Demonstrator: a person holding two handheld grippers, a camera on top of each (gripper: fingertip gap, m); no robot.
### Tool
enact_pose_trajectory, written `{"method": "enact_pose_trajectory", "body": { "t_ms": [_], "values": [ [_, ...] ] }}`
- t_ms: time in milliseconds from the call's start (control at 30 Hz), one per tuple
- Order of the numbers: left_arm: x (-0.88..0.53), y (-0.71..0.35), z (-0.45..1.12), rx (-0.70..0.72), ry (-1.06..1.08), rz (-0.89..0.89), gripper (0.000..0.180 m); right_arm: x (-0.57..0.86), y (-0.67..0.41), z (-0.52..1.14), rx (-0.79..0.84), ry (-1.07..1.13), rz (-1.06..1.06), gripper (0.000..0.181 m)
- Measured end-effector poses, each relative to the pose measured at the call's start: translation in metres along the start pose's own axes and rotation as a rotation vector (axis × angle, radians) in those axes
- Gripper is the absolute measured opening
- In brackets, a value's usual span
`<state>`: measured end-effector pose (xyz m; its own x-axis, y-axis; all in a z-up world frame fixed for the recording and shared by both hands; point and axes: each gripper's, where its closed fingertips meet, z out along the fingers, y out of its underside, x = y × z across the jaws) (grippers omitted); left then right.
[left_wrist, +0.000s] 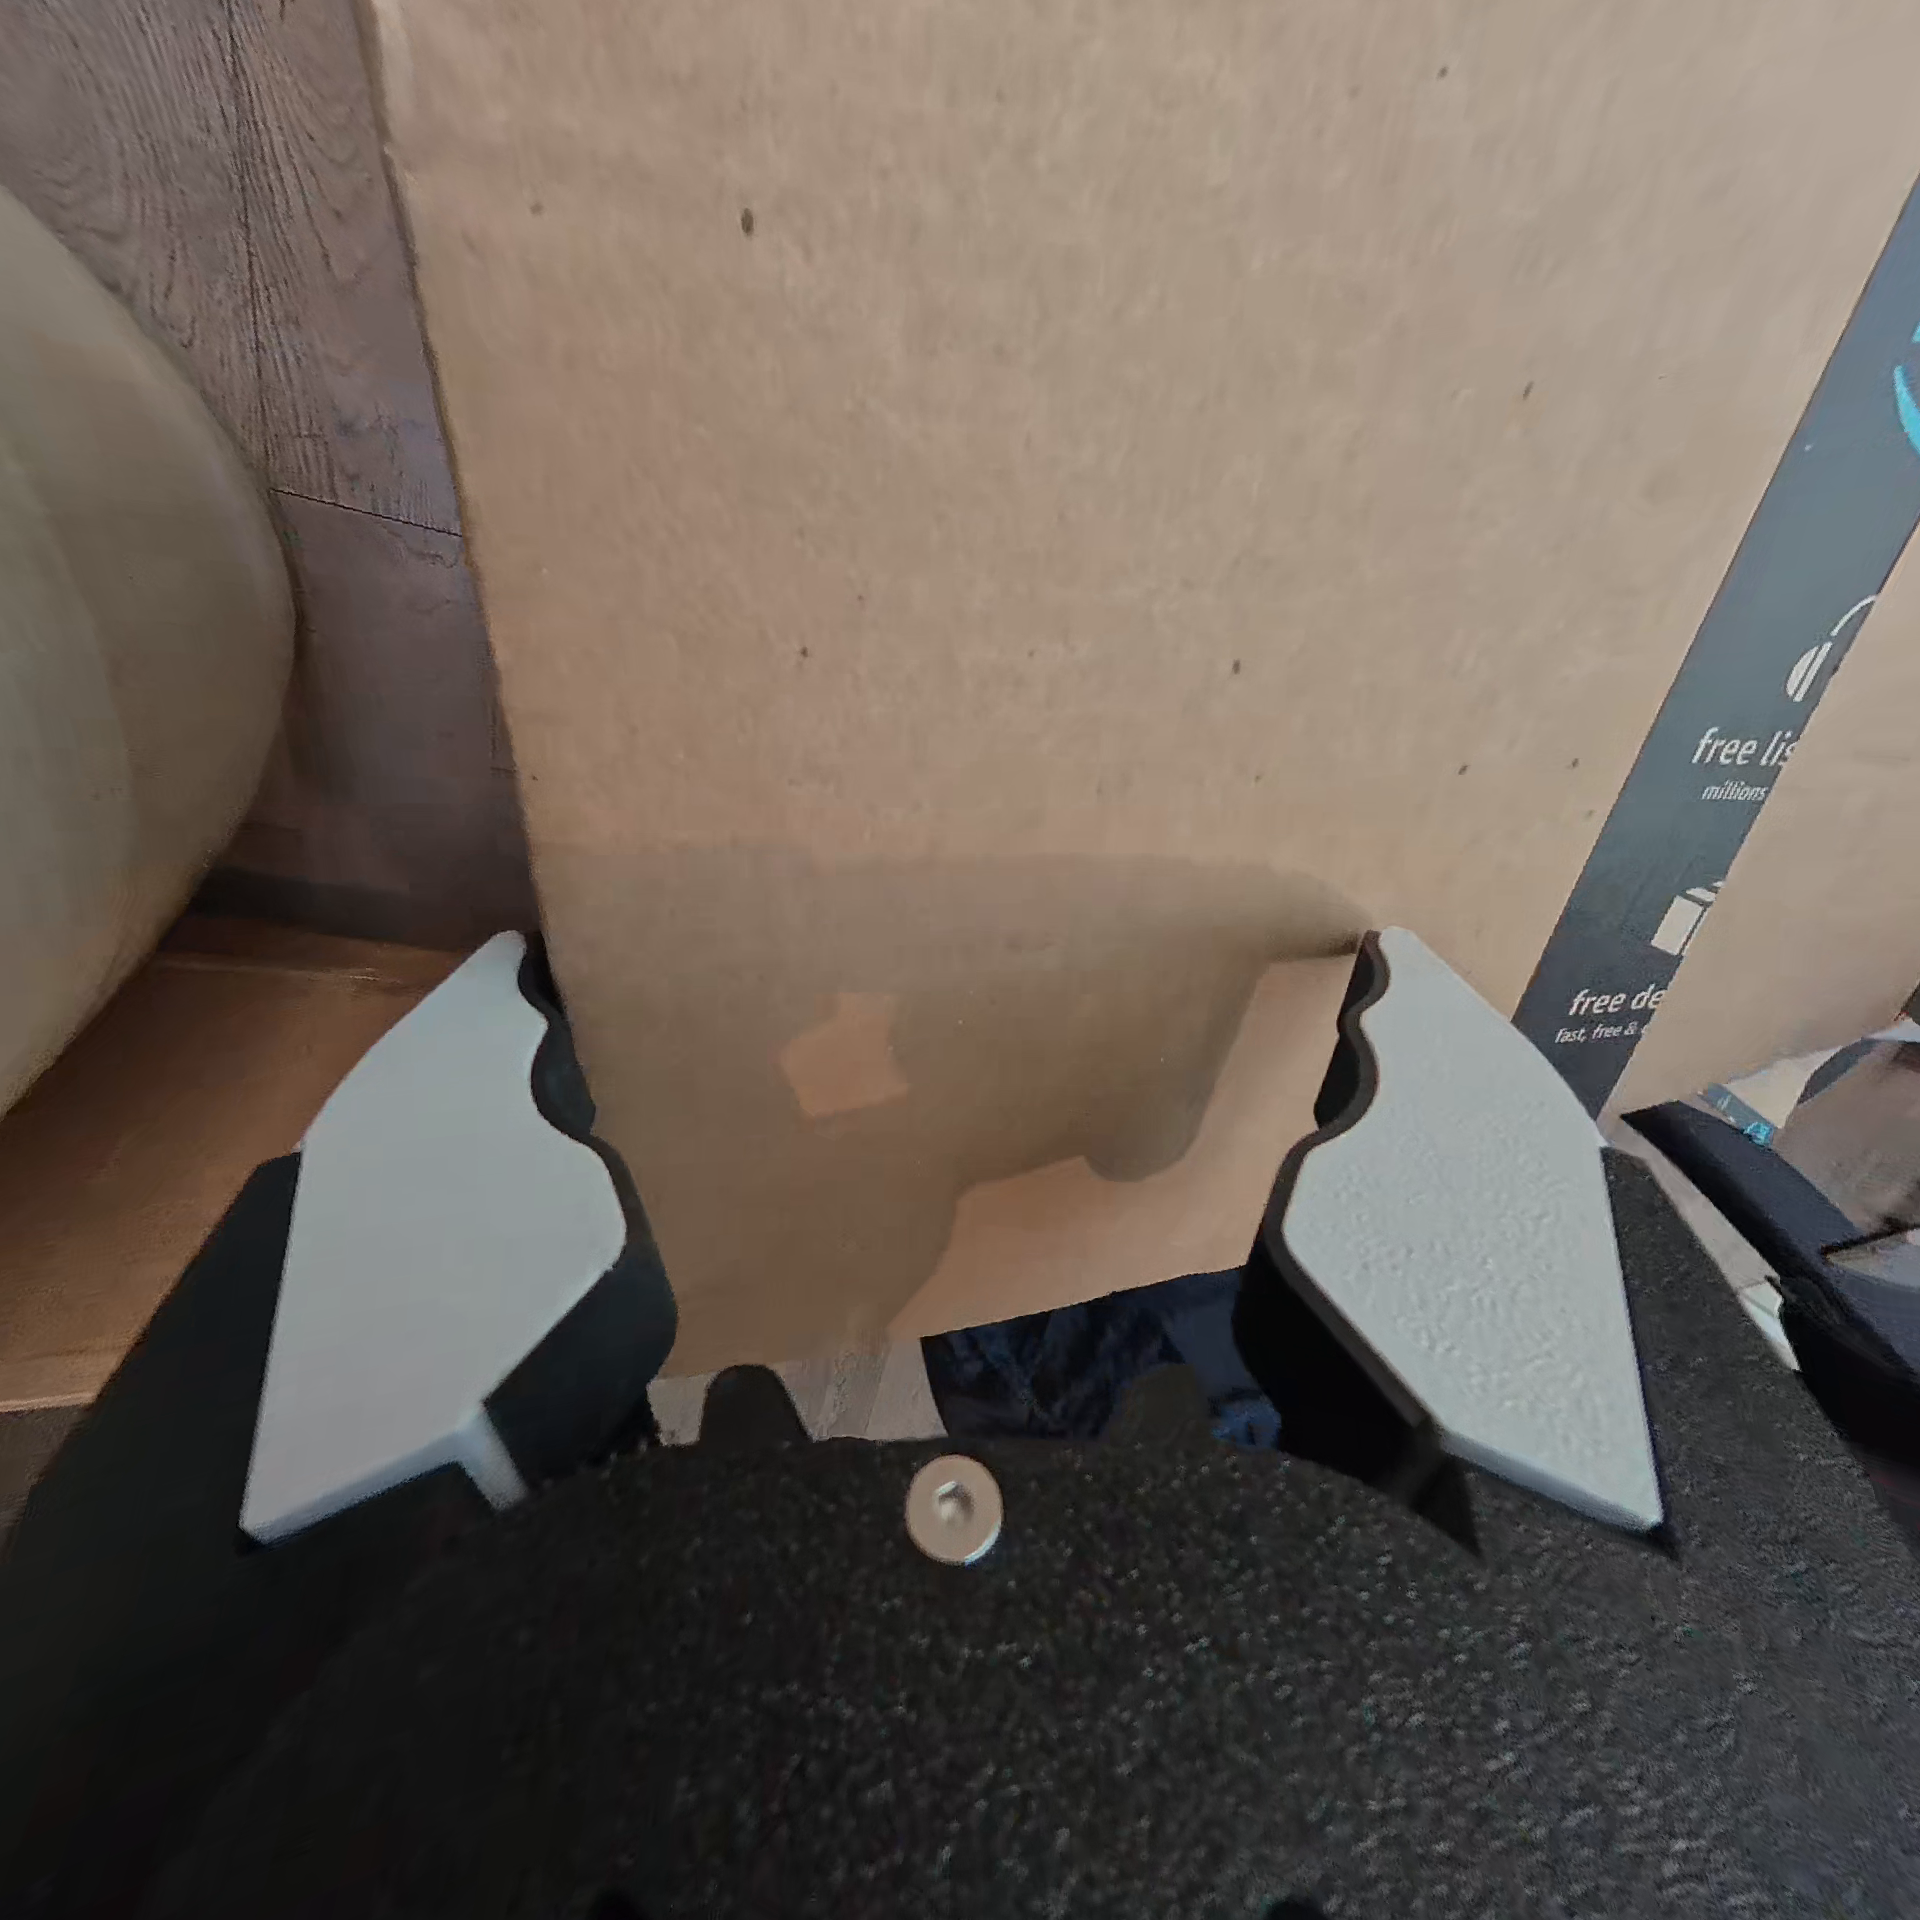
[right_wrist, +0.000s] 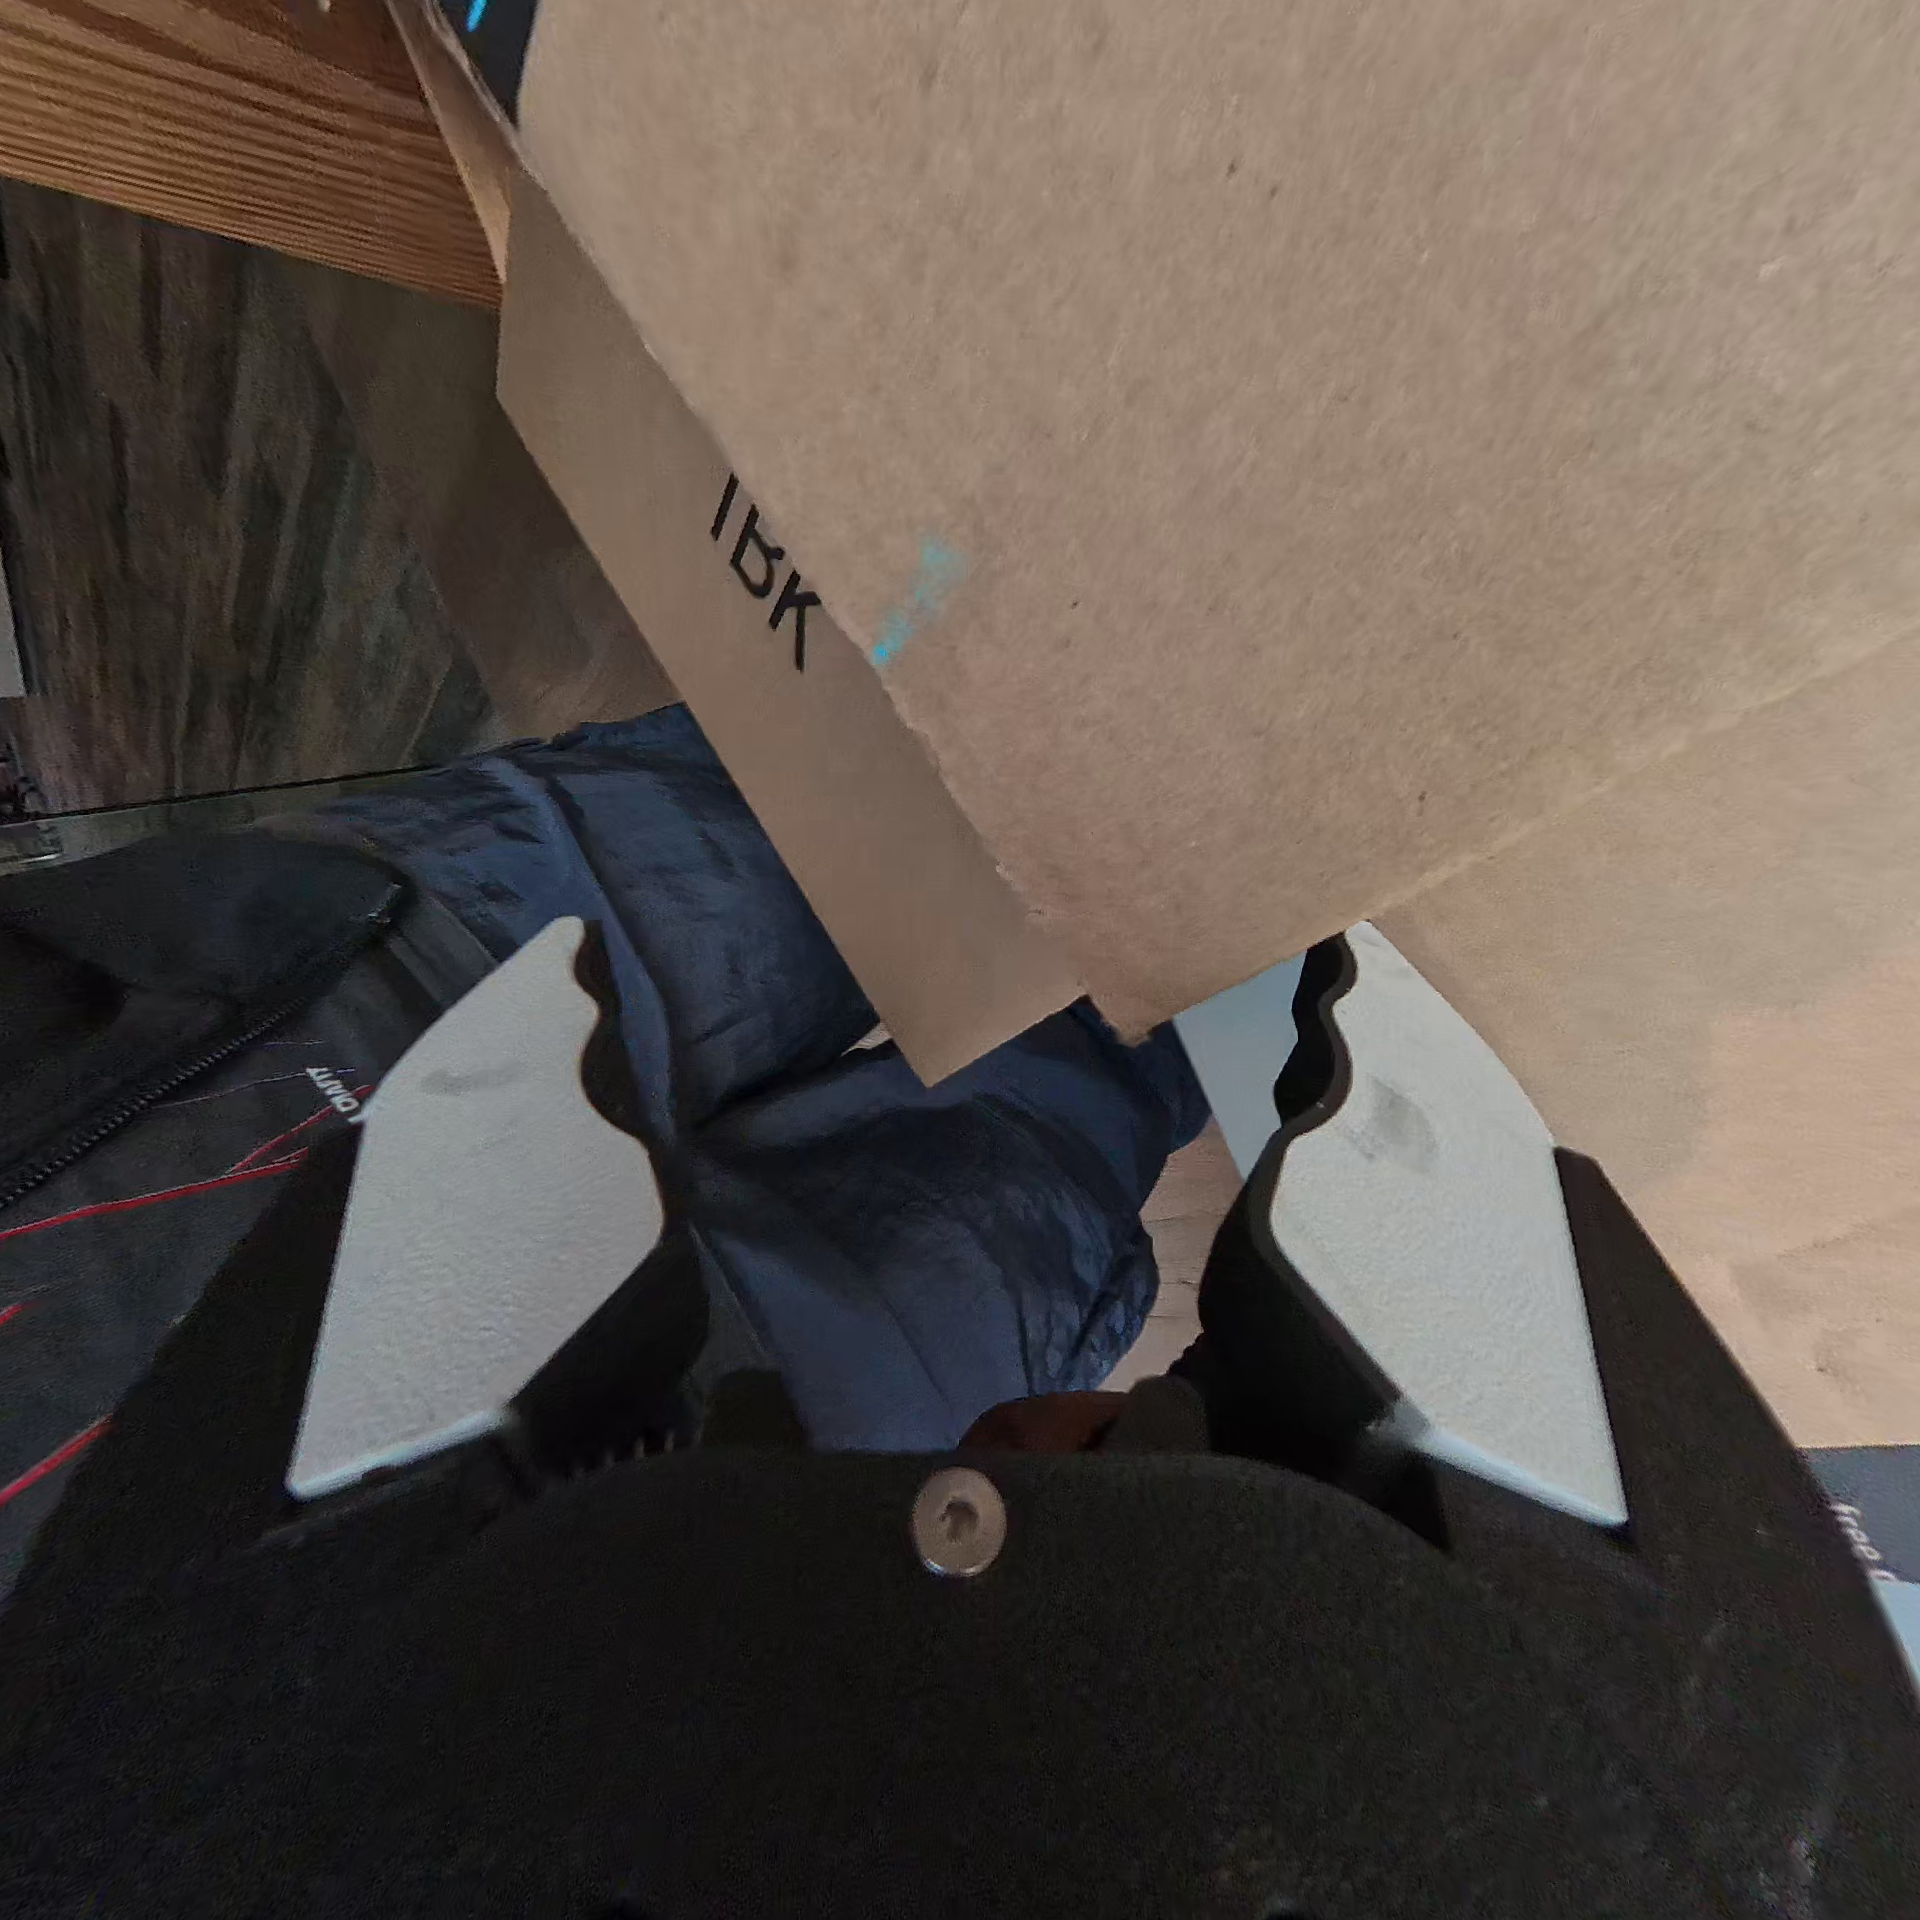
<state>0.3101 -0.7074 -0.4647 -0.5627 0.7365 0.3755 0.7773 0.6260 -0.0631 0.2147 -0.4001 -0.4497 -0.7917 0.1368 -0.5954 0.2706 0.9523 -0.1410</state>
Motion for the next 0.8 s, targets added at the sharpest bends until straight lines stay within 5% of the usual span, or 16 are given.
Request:
{"method": "enact_pose_trajectory", "body": {
  "t_ms": [333,600,800],
  "values": [
    [-0.047,-0.046,-0.013,-0.050,-0.016,0.152,0.137,-0.091,0.009,0.068,-0.098,-0.102,-0.028,0.114],
    [-0.054,-0.058,-0.014,-0.134,0.030,0.163,0.129,-0.102,0.001,0.064,-0.004,-0.112,0.115,0.102],
    [-0.039,-0.073,-0.045,-0.002,0.082,0.164,0.120,-0.076,-0.006,0.008,0.062,0.074,0.069,0.100]
  ]
}}
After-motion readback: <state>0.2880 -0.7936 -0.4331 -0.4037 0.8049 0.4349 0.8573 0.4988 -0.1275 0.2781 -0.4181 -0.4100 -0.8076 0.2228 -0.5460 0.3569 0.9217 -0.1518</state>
